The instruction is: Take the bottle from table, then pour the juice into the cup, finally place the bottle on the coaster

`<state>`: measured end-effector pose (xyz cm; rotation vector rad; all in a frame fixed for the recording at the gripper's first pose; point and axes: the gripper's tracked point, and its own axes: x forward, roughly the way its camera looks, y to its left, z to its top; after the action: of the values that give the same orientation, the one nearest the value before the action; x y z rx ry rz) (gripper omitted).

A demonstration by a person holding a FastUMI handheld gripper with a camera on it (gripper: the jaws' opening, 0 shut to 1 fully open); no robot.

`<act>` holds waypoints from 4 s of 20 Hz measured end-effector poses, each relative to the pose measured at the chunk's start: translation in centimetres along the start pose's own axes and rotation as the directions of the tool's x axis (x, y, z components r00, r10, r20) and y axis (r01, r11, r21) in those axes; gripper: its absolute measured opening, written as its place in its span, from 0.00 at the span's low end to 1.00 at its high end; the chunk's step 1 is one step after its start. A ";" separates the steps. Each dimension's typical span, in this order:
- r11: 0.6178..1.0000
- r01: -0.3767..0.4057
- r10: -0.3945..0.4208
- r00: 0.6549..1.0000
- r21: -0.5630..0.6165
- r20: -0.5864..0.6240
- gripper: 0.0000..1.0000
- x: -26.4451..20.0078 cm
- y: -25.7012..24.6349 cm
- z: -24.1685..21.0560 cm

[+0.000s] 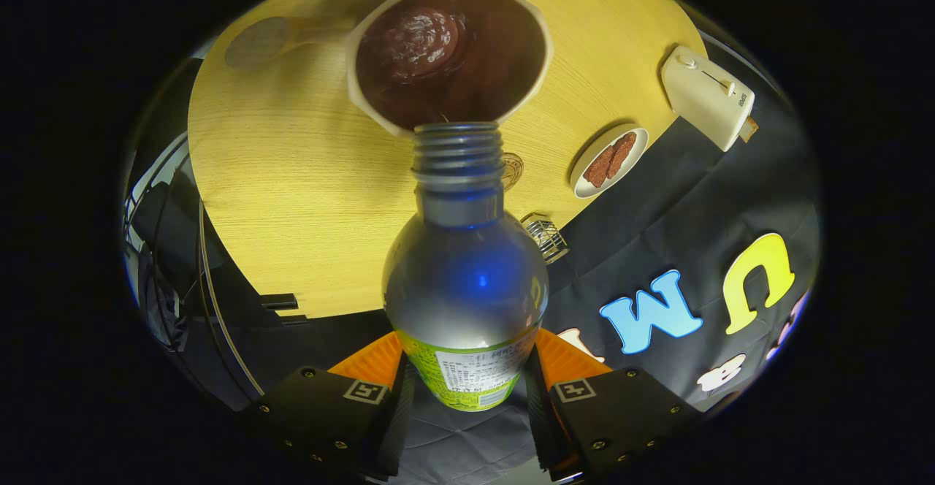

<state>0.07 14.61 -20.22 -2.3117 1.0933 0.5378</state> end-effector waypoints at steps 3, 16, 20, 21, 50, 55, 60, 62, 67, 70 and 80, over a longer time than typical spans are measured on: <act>1.000 0.003 -0.003 1.000 -0.004 -0.001 0.68 0.1 0.1 0.0; 0.991 -0.041 0.026 0.993 0.128 0.115 0.68 0.5 1.9 1.6; 0.976 -0.086 0.048 0.981 0.200 0.187 0.68 1.4 3.2 2.6; 0.972 -0.089 0.044 0.978 0.217 0.202 0.68 1.6 3.3 2.6; 0.424 -0.587 -0.158 0.702 0.689 0.695 0.68 4.2 6.8 6.2; 0.294 -0.654 -0.224 0.662 0.697 0.716 0.68 4.8 6.1 5.8; 0.168 -0.721 -0.268 0.622 0.672 0.735 0.68 5.9 4.3 6.0; 0.127 -0.746 -0.278 0.606 0.654 0.745 0.68 6.7 3.6 6.0; 0.029 -0.785 -0.352 0.572 0.619 0.741 0.68 8.5 0.9 5.7; -0.014 -0.805 -0.374 0.554 0.593 0.744 0.68 9.7 -0.5 6.0; -0.158 -0.844 -0.449 0.524 0.513 0.724 0.71 13.6 -5.1 7.6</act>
<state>11.23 14.00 -32.21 -0.0904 0.8310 0.4785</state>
